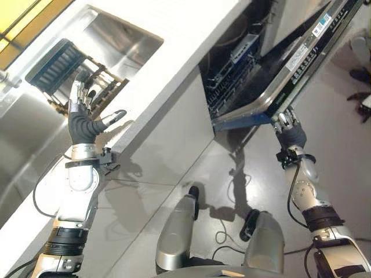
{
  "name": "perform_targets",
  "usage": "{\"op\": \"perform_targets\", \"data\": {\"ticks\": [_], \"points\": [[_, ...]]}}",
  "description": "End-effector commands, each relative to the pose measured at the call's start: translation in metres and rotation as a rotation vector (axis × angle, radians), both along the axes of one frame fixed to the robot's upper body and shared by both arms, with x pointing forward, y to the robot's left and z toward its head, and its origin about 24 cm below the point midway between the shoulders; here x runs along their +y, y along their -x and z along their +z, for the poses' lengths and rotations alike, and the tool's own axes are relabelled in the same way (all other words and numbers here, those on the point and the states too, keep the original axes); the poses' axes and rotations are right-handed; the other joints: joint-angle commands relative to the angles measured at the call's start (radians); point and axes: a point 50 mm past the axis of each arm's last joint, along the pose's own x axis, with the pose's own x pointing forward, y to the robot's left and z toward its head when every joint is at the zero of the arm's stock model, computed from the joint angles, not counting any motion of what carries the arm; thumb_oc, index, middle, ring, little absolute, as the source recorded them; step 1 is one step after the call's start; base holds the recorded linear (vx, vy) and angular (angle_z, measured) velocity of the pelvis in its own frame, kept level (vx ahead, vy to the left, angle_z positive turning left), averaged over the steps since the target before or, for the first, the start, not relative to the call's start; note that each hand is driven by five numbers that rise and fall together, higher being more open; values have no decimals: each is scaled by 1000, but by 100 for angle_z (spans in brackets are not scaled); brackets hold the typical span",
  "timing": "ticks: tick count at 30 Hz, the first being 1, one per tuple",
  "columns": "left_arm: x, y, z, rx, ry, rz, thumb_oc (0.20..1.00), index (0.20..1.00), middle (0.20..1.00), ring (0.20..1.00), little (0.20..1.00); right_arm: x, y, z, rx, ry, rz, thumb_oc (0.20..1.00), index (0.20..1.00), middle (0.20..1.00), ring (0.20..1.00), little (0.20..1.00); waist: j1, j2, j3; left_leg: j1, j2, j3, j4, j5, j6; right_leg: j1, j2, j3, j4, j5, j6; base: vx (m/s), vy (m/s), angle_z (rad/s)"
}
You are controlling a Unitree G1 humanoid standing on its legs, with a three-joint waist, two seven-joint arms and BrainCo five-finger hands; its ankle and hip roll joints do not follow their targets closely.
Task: Pick up plates and place into dishwasher.
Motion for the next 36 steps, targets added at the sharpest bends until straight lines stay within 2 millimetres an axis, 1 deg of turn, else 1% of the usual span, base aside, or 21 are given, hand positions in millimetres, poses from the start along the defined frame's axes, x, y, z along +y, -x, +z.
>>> {"op": "perform_targets", "data": {"ticks": [1,3,4,6,9,11,15,19,24,26,30,32,33,34,35,36], "points": [[20,8,19,-36,-81,25,1000,1000,1000,1000,1000,45,-14,75,-388,2,156,1000,1000,1000,1000,1000,50,-103,-132,-8,-69,32,-70,46,97,185,15,29,-184,102,-23,102,-86,37],[20,7,15,-10,-75,17,1000,1000,1000,1000,1000,46,-13,73,-374,4,155,1000,1000,1000,1000,1000,60,-121,-168,31,-63,26,-101,43,92,240,22,11,-238,104,-15,130,-78,35],[20,6,12,5,-68,10,1000,1000,1000,1000,1000,46,-13,72,-369,7,153,1000,1000,1000,1000,1000,64,-126,-189,48,-59,21,-128,57,91,262,30,4,-273,120,-11,98,-62,25],[19,7,7,31,-65,-5,1000,1000,1000,1000,1000,47,-11,71,-363,20,153,1000,1000,1000,1000,1000,73,-137,-222,80,-53,18,-160,64,87,304,41,-11,-319,132,-4,77,-66,17],[19,8,1,63,-59,-25,1000,1000,1000,1000,1000,48,-8,70,-363,29,155,1000,1000,1000,1000,1000,80,-150,-256,116,-42,14,-197,74,83,343,56,-28,-360,142,4,2,-62,16],[19,9,-2,79,-58,-45,1000,1000,1000,1000,1000,50,-6,68,-358,39,151,1000,1000,1000,1000,1000,79,-159,-278,141,-34,17,-226,84,79,364,62,-33,-391,159,10,-52,-50,13],[16,10,-7,99,-48,-70,1000,1000,1000,1000,1000,55,1,63,-345,52,164,1000,1000,1000,1000,1000,65,-169,-312,183,-13,28,-280,104,73,391,82,-35,-442,173,18,-95,-43,1],[12,11,-11,105,-19,-78,1000,1000,1000,1000,1000,62,12,56,-326,113,179,1000,1000,1000,1000,1000,34,-172,-341,216,13,47,-334,130,63,406,109,-22,-502,184,19,-147,-30,-14],[6,8,-14,104,28,-69,1000,1000,1000,1000,1000,71,26,68,-381,177,230,1000,1000,1000,1000,1000,-4,-170,-362,239,42,75,-387,158,45,409,132,-3,-551,206,15,-144,-30,-23],[2,6,-15,103,53,-74,1000,1000,1000,1000,1000,77,28,73,-401,204,248,1000,1000,1000,1000,1000,-13,-168,-365,237,53,82,-399,170,35,408,142,2,-563,208,9,-117,-16,-23],[-5,3,-18,97,106,-72,1000,1000,1000,1000,1000,92,32,86,-448,272,307,1000,1000,1000,1000,1000,-13,-162,-361,214,71,89,-392,188,14,408,152,2,-582,216,-3,-77,1,-18],[-7,3,-20,89,142,-67,1000,1000,1000,1000,1000,97,33,90,-461,322,302,1000,1000,1000,1000,1000,-10,-162,-352,188,72,98,-353,195,7,407,151,-3,-588,220,-11,-56,12,-10],[-9,2,-20,84,163,-73,1000,1000,1000,1000,1000,97,33,92,-467,335,299,1000,1000,1000,1000,1000,-11,-165,-346,171,62,125,-313,193,6,409,146,-13,-590,225,-12,-53,12,0],[-11,1,-19,78,175,-84,1000,1000,1000,1000,1000,96,34,93,-471,338,293,1000,1000,1000,1000,1000,-16,-166,-341,158,57,173,-289,185,10,413,141,-31,-589,226,-11,-46,5,12],[-15,0,-18,67,183,-102,1000,1000,1000,1000,1000,94,35,94,-479,351,270,1000,1000,1000,1000,1000,-25,-168,-338,141,64,242,-260,189,12,422,136,-55,-585,225,-9,-9,13,32],[-19,-2,-16,57,189,-118,1000,1000,1000,1000,1000,92,36,95,-491,375,250,1000,1000,1000,1000,1000,-33,-170,-333,125,76,298,-233,187,17,428,129,-78,-571,217,-9,16,28,79]]}}
